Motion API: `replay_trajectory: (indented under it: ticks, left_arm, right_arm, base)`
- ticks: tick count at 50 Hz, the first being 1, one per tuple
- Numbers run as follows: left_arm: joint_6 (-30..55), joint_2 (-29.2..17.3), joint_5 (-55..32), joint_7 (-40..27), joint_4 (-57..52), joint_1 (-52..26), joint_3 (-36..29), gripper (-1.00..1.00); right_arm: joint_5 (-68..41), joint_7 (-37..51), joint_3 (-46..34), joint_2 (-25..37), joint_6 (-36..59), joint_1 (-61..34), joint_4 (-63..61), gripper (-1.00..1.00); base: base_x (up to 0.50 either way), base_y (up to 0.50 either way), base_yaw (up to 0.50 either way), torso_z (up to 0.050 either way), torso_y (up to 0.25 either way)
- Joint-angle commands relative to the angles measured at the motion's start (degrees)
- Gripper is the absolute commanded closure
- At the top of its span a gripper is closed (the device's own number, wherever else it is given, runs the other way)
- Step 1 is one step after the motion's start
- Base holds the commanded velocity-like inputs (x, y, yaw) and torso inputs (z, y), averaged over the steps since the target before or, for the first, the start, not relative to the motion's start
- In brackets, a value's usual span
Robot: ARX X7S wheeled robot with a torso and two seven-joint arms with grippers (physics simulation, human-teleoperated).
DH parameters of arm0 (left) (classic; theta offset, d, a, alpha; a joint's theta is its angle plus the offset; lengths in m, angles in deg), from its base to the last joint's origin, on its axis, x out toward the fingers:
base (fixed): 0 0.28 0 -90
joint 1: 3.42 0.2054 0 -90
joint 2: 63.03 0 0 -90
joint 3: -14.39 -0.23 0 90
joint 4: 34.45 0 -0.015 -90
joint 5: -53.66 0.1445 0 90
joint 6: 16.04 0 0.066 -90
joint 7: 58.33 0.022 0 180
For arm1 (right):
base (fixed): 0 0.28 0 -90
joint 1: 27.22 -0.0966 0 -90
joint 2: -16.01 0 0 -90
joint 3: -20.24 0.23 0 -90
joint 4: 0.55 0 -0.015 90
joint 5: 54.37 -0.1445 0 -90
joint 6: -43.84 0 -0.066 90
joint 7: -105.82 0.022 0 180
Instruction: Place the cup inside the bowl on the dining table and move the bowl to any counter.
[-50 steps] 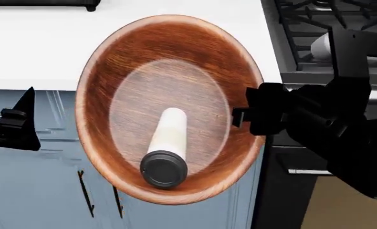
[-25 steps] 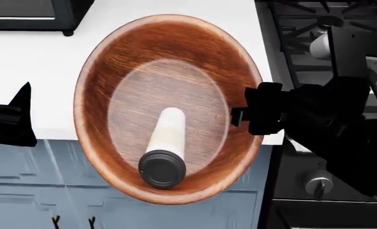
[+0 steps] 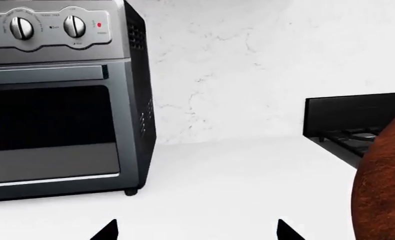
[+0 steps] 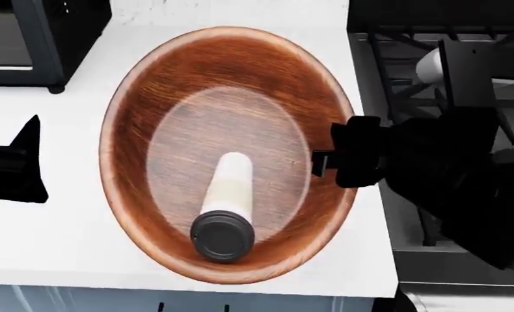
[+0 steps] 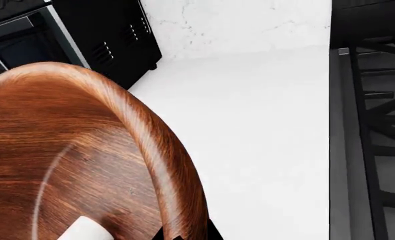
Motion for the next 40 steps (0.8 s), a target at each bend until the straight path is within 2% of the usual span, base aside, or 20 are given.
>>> replay_trajectory:
  ticks: [1, 10, 21, 29, 40]
  left_arm:
    - [-0.1, 0.0, 0.0, -0.2, -0.1, 0.3, 0.0, -1.00]
    - [-0.6, -0.8, -0.4, 0.4, -0.2, 1.1, 0.6, -1.00]
    - [-0.7, -0.1, 0.2, 0.1, 0.1, 1.0, 0.0, -1.00]
    - [-1.1, 0.2, 0.5, 0.2, 0.5, 1.3, -0.2, -1.00]
    - [-1.6, 0.0, 0.7, 0.8, 0.9, 1.9, -0.2, -1.00]
  right_arm:
    - [0.4, -0.7, 1.5, -0.1, 0.0, -0.5, -0.1, 1.00]
    - [0.3, -0.9, 1.5, -1.1, 0.2, -0.6, 1.2, 1.00]
    - [-0.7, -1.5, 1.0, -4.9, 0.9, -0.9, 7.1, 1.00]
    - [1.9, -5.9, -0.8, -12.1, 1.6, -2.5, 18.2, 1.00]
    - [6.2, -16.0, -5.2, -25.1, 3.7, -4.3, 43.0, 1.00]
  base:
    - [0.50, 0.03, 0.00, 0.000, 0.000]
    - [0.39, 0.00, 0.00, 0.000, 0.002]
    - [0.00, 0.00, 0.00, 0.001, 0.001]
    - [0.00, 0.00, 0.00, 0.000, 0.000]
    - [0.00, 0.00, 0.00, 0.000, 0.001]
